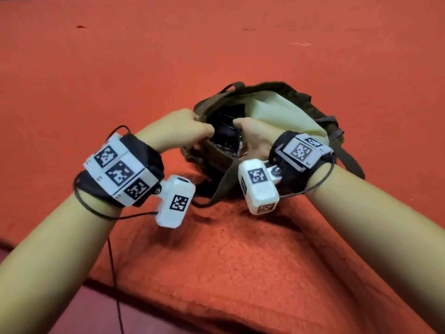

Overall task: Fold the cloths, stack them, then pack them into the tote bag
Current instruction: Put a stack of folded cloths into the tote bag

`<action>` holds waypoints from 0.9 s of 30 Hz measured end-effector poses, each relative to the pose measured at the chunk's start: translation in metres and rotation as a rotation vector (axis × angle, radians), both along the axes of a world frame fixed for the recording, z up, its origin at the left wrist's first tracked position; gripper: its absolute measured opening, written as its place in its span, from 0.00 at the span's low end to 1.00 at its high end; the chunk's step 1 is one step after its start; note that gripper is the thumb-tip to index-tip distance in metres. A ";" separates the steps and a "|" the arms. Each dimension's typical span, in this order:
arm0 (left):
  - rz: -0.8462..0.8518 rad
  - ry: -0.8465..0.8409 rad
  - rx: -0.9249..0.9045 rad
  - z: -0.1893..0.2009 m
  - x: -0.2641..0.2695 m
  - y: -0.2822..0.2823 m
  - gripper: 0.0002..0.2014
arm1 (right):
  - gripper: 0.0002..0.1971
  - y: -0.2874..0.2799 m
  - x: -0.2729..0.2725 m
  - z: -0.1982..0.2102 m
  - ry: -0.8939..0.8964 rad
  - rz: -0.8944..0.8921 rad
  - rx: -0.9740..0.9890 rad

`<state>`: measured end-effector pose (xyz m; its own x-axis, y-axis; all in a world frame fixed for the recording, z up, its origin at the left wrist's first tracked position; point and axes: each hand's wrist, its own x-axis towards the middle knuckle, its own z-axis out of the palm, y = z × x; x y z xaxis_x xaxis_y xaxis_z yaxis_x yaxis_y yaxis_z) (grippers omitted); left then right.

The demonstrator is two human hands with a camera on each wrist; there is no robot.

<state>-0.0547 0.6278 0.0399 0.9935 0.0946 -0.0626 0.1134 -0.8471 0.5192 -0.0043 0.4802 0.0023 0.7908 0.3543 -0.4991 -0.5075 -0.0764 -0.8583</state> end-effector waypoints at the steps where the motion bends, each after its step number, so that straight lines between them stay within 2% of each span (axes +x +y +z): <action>1: -0.006 0.068 0.101 -0.001 -0.001 0.000 0.12 | 0.16 0.004 -0.003 0.001 0.022 0.016 0.008; 2: 0.002 0.104 0.180 -0.005 -0.001 0.002 0.13 | 0.17 0.009 -0.006 -0.002 0.024 0.041 0.003; 4: 0.040 0.085 0.215 -0.018 -0.001 0.007 0.26 | 0.19 0.016 -0.009 -0.009 0.013 0.064 -0.035; 5: 0.041 0.017 0.170 -0.023 -0.003 0.008 0.30 | 0.20 0.016 -0.010 -0.011 0.015 0.061 -0.043; 9: -0.131 -0.269 -0.061 -0.033 0.002 0.012 0.34 | 0.20 0.015 0.001 -0.016 0.012 -0.038 -0.070; 11: -0.252 -0.316 -0.009 -0.032 0.014 0.011 0.34 | 0.24 0.015 0.005 -0.018 -0.006 -0.015 -0.054; 14: -0.384 -0.263 0.043 -0.030 0.036 0.006 0.24 | 0.26 0.013 0.001 -0.019 -0.081 0.047 -0.066; 15: -0.367 -0.244 0.007 -0.028 0.040 0.003 0.21 | 0.27 0.013 0.000 -0.019 -0.113 0.073 -0.076; 17: -0.222 -0.298 -0.058 -0.024 0.048 0.003 0.27 | 0.29 0.014 -0.003 -0.019 -0.220 0.111 -0.175; 19: -0.121 -0.430 -0.014 -0.021 0.048 0.005 0.30 | 0.30 0.015 -0.008 -0.020 -0.326 0.147 -0.312; 20: -0.140 -0.452 0.010 -0.021 0.048 0.007 0.28 | 0.30 0.017 -0.008 -0.023 -0.352 0.179 -0.354; 21: -0.182 -0.426 0.015 -0.023 0.047 0.009 0.23 | 0.30 0.020 -0.008 -0.026 -0.379 0.212 -0.380; 23: -0.229 -0.212 0.010 -0.032 0.047 0.012 0.19 | 0.29 0.023 -0.006 -0.032 -0.396 0.240 -0.370; 25: -0.198 0.000 0.041 -0.041 0.045 0.017 0.21 | 0.18 0.021 -0.005 -0.036 -0.316 0.236 -0.297; 27: -0.153 0.046 0.084 -0.048 0.042 0.019 0.22 | 0.16 0.011 -0.010 -0.030 -0.225 0.222 -0.219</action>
